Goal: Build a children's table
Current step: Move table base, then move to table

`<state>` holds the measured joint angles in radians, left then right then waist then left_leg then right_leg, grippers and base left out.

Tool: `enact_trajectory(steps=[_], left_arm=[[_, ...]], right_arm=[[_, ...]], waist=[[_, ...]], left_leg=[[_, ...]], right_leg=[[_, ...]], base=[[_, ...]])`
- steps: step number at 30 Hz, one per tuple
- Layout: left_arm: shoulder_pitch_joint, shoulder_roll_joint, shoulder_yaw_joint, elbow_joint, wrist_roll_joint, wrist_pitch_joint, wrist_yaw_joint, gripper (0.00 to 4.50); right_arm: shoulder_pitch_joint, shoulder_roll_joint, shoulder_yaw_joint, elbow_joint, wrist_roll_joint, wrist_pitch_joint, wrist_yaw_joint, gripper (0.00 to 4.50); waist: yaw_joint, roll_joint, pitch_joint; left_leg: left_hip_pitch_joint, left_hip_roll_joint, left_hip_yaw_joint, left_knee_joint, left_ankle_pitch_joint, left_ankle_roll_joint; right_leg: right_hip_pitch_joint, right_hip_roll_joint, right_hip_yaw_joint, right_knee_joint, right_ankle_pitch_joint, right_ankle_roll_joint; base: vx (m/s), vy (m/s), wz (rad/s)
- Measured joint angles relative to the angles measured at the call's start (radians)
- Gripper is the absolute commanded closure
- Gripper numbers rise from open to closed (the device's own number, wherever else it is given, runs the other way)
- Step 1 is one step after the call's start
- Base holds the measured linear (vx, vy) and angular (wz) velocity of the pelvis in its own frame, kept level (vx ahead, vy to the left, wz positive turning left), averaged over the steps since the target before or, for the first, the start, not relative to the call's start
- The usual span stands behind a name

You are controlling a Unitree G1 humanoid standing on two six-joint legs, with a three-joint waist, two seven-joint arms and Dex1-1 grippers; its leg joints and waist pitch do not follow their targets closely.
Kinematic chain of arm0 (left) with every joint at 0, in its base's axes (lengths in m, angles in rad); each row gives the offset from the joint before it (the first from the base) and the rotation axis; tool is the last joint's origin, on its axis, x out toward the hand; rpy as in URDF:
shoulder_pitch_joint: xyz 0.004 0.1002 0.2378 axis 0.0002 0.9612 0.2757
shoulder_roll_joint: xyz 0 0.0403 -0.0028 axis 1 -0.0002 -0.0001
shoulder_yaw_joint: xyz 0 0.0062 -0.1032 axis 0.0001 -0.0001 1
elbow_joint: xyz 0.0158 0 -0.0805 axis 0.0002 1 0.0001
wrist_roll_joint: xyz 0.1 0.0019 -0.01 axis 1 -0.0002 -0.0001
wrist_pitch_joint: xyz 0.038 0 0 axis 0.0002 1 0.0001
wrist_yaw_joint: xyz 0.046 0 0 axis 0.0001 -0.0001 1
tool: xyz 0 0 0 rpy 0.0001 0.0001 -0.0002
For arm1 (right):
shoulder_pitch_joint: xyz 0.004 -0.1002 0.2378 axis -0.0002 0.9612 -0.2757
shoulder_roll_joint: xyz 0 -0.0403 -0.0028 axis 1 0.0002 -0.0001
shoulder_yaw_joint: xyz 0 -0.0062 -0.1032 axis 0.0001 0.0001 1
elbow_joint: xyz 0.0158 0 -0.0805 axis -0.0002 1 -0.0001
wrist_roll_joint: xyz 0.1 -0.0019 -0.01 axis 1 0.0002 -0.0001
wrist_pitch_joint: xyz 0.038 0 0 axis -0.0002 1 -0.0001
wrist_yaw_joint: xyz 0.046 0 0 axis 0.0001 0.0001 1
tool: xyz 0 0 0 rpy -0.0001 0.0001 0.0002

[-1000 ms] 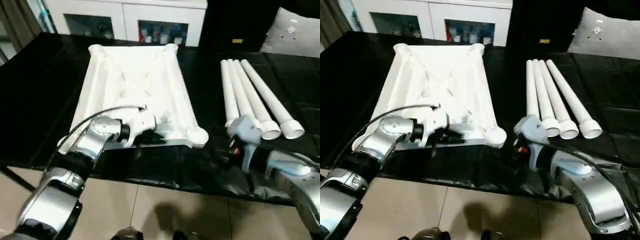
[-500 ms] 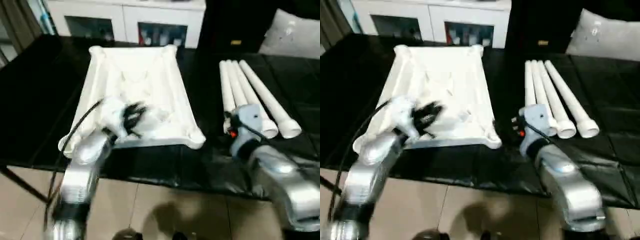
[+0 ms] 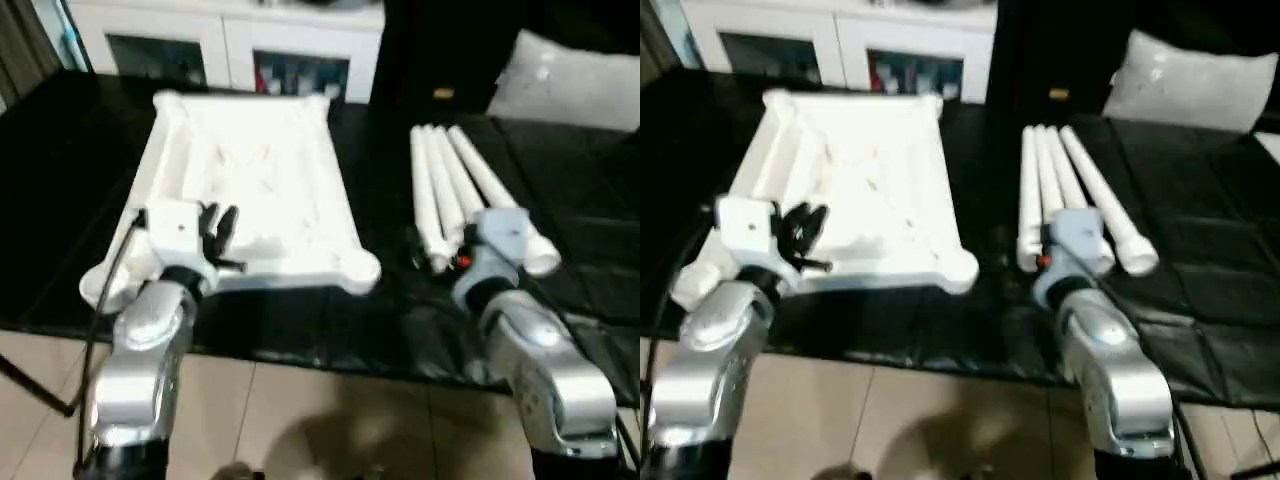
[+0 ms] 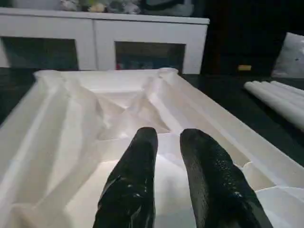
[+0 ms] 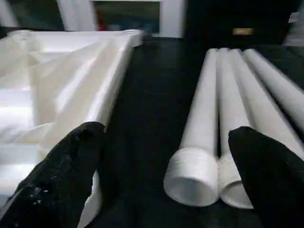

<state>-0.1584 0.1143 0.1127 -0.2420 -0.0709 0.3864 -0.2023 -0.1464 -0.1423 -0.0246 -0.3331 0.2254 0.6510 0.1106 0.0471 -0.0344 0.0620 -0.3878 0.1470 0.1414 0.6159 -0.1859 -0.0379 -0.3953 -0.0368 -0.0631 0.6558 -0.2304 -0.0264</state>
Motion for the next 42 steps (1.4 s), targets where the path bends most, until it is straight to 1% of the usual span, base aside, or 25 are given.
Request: enact_trajectory(steps=[7,10,12,14,15,16,17,18,21,23,26,27,29,30,31,32,33,34,35,36,37,38,39,40,42], left_arm=[[0.033,0.007,-0.011,-0.054,-0.012,0.009,0.002,3.36],[0.042,-0.009,-0.019,-0.072,-0.011,0.022,0.013,3.36],[0.044,-0.007,-0.036,-0.090,-0.008,0.028,0.013,3.36],[0.041,-0.001,-0.048,-0.091,-0.003,0.029,0.013,3.36],[0.042,0.000,-0.051,-0.092,-0.002,0.029,0.013,3.36],[0.051,-0.005,-0.051,-0.090,-0.002,0.030,0.014,3.36],[0.052,-0.007,-0.057,-0.090,-0.001,0.031,0.015,3.36],[0.052,-0.006,-0.071,-0.090,0.001,0.031,0.014,3.36],[0.044,-0.002,-0.091,-0.091,0.007,0.031,0.012,3.36],[0.048,0.009,-0.084,-0.090,0.008,0.038,0.012,3.36],[0.048,0.026,-0.071,-0.090,0.009,0.046,0.012,3.36],[0.044,0.021,-0.077,-0.089,0.009,0.046,0.012,3.36],[0.035,0.001,-0.110,-0.087,0.008,0.047,0.009,3.36],[0.035,-0.002,-0.132,-0.088,0.008,0.047,0.008,3.36],[0.035,0.000,-0.132,-0.088,0.008,0.047,0.008,3.36],[0.034,0.004,-0.131,-0.088,0.008,0.047,0.008,3.36],[0.037,0.014,-0.130,-0.088,0.008,0.047,0.008,3.36],[0.041,0.020,-0.125,-0.087,0.009,0.048,0.008,3.36],[0.044,0.031,-0.115,-0.087,0.009,0.048,0.009,3.36],[0.043,0.038,-0.105,-0.085,0.010,0.050,0.008,3.36],[0.042,0.038,-0.108,-0.085,0.007,0.050,0.001,3.36],[0.042,0.040,-0.112,-0.087,0.002,0.049,-0.014,3.19],[0.043,0.047,-0.117,-0.091,-0.012,0.049,-0.042,3.19],[0.043,0.063,-0.125,-0.096,-0.026,0.048,-0.071,3.10],[0.051,0.080,-0.173,-0.098,-0.047,0.050,-0.132,2.91]], right_arm=[[0.005,0.000,0.048,-0.009,-0.005,-0.023,0.021,0.00],[0.002,-0.005,0.055,-0.008,-0.005,-0.022,0.030,0.00],[-0.004,-0.010,0.059,-0.010,-0.005,-0.022,0.039,0.00],[-0.002,-0.012,0.063,-0.011,-0.005,-0.022,0.044,0.00],[-0.005,-0.018,0.065,-0.014,-0.005,-0.023,0.048,0.00],[-0.003,-0.021,0.068,-0.014,-0.005,-0.023,0.050,0.00],[-0.003,-0.028,0.068,-0.015,-0.005,-0.023,0.050,0.00],[-0.002,-0.032,0.066,-0.014,-0.006,-0.023,0.050,0.00],[0.000,-0.033,0.059,-0.012,-0.008,-0.022,0.049,0.00],[-0.006,-0.023,0.080,-0.012,-0.006,-0.021,0.051,0.00],[-0.011,-0.021,0.093,-0.013,-0.006,-0.020,0.052,0.00],[-0.010,-0.029,0.092,-0.013,-0.007,-0.020,0.052,0.00],[-0.002,-0.050,0.073,-0.009,-0.017,-0.019,0.050,0.00],[-0.002,-0.055,0.064,-0.005,-0.025,-0.016,0.050,0.00],[-0.005,-0.056,0.061,-0.008,-0.026,-0.016,0.050,0.00],[-0.008,-0.056,0.061,-0.009,-0.026,-0.016,0.050,0.00],[-0.009,-0.055,0.061,-0.007,-0.027,-0.012,0.050,0.00],[-0.010,-0.043,0.073,-0.007,-0.027,-0.008,0.050,0.00],[-0.020,-0.033,0.094,-0.008,-0.025,-0.005,0.052,0.00],[-0.024,-0.028,0.103,-0.013,-0.024,0.000,0.048,0.00],[-0.025,-0.034,0.103,-0.012,-0.028,0.011,0.040,0.00],[-0.030,-0.041,0.102,-0.010,-0.039,0.025,0.027,0.00],[-0.044,-0.044,0.093,-0.008,-0.046,0.054,0.011,0.00],[-0.062,-0.047,0.086,-0.007,-0.050,0.086,-0.001,0.00],[-0.085,-0.068,0.059,0.018,-0.071,0.153,-0.024,0.00]], waist=[[0.002,0.004,0.004],[-0.009,0.012,0.014],[-0.020,0.024,0.022],[-0.018,0.008,0.021],[-0.014,-0.016,0.014],[-0.010,-0.017,0.015],[-0.004,-0.016,0.015],[0.010,-0.007,0.012],[0.015,0.018,-0.002],[0.002,0.015,-0.004],[-0.031,-0.003,-0.015],[-0.039,-0.016,-0.018],[-0.019,-0.012,-0.018],[-0.005,-0.009,-0.019],[-0.001,-0.003,-0.020],[0.005,0.013,-0.024],[0.009,0.039,-0.025],[-0.005,0.040,-0.024],[-0.012,0.027,-0.030],[-0.019,0.027,-0.030],[-0.021,0.024,-0.032],[-0.024,0.019,-0.034],[-0.022,0.001,-0.035],[-0.017,-0.023,-0.036],[0.004,-0.023,-0.033]], left_leg=[[0.010,0.003,0.004,0.000,0.000,-0.001],[0.044,0.008,0.002,-0.005,-0.011,0.001],[0.063,0.021,0.003,-0.011,-0.020,-0.002],[0.074,0.017,0.017,-0.012,-0.020,-0.002],[0.089,0.011,0.026,-0.009,-0.023,-0.006],[0.091,0.012,0.024,0.005,-0.036,-0.012],[0.083,0.016,0.022,0.036,-0.076,-0.002],[0.061,0.010,0.001,0.075,-0.093,0.016],[0.060,0.021,-0.007,0.031,-0.062,-0.003],[0.072,0.013,-0.012,0.018,-0.069,0.001],[0.084,-0.003,-0.013,0.019,-0.088,0.001],[0.083,-0.013,-0.008,0.022,-0.096,0.013],[0.052,-0.016,-0.017,0.081,-0.110,0.100],[0.024,-0.018,-0.025,0.123,-0.109,0.101],[0.006,-0.017,-0.027,0.108,-0.098,0.084],[-0.006,-0.005,-0.029,0.060,-0.086,0.070],[0.000,0.016,-0.041,0.037,-0.045,0.019],[0.009,0.013,-0.050,0.038,-0.053,0.021],[0.011,0.003,-0.048,0.036,-0.059,0.023],[0.016,-0.001,-0.049,0.041,-0.066,0.027],[0.022,-0.003,-0.045,0.040,-0.069,0.029],[0.026,-0.009,-0.042,0.041,-0.072,0.029],[0.031,-0.021,-0.026,0.040,-0.075,0.030],[0.030,-0.038,-0.015,0.047,-0.079,0.024],[0.033,-0.040,-0.022,0.035,-0.082,0.033]], right_leg=[[0.018,-0.004,-0.005,-0.020,0.004,0.002],[0.054,-0.006,-0.024,-0.051,0.002,0.006],[0.094,-0.012,-0.053,-0.061,-0.021,0.009],[0.103,-0.029,-0.048,0.008,-0.074,0.001],[0.100,-0.039,-0.030,0.013,-0.071,0.019],[0.099,-0.039,-0.034,0.006,-0.071,0.020],[0.100,-0.039,-0.035,0.004,-0.071,0.020],[0.106,-0.037,-0.035,0.000,-0.071,0.020],[0.103,-0.019,-0.039,-0.012,-0.065,0.017],[0.097,-0.020,-0.035,-0.018,-0.068,-0.003],[0.064,-0.029,-0.003,0.033,-0.074,-0.024],[0.070,-0.039,0.012,0.025,-0.084,0.028],[0.085,-0.024,0.021,0.008,-0.088,0.022],[0.102,-0.017,0.020,-0.010,-0.086,0.020],[0.113,-0.011,0.015,-0.021,-0.087,0.019],[0.126,0.003,0.004,-0.032,-0.090,0.018],[0.142,0.025,-0.010,-0.039,-0.098,0.021],[0.143,0.021,-0.016,-0.031,-0.107,0.017],[0.121,0.009,-0.019,0.018,-0.112,0.002],[0.081,0.005,-0.014,0.086,-0.116,0.009],[0.051,0.000,-0.007,0.107,-0.110,0.024],[0.021,-0.012,-0.003,0.108,-0.099,0.040],[-0.012,-0.030,0.013,0.069,-0.067,0.059],[-0.022,-0.049,0.033,0.022,-0.003,0.052],[-0.019,-0.044,0.037,0.024,-0.004,0.048]], base=[[-0.016,0.004,0.02],[0.000,0.000,0.00],[0.000,0.000,0.00],[0.000,0.000,0.00],[0.068,-0.073,-0.07],[0.079,-0.069,-0.13],[0.079,-0.069,-0.13],[0.109,-0.031,-0.05],[0.129,0.004,0.06],[0.161,0.039,0.05],[0.169,-0.011,0.09],[0.143,-0.048,0.14],[0.134,-0.046,0.08],[0.141,-0.033,-0.13],[0.137,-0.013,-0.10],[0.137,-0.013,-0.10],[0.159,0.046,-0.06],[0.199,0.059,-0.01],[0.199,0.059,-0.01],[0.159,0.025,0.08],[0.089,0.009,0.09],[0.089,0.009,0.09],[0.057,-0.035,0.05],[0.041,-0.093,0.04],[0.039,-0.102,0.00]])
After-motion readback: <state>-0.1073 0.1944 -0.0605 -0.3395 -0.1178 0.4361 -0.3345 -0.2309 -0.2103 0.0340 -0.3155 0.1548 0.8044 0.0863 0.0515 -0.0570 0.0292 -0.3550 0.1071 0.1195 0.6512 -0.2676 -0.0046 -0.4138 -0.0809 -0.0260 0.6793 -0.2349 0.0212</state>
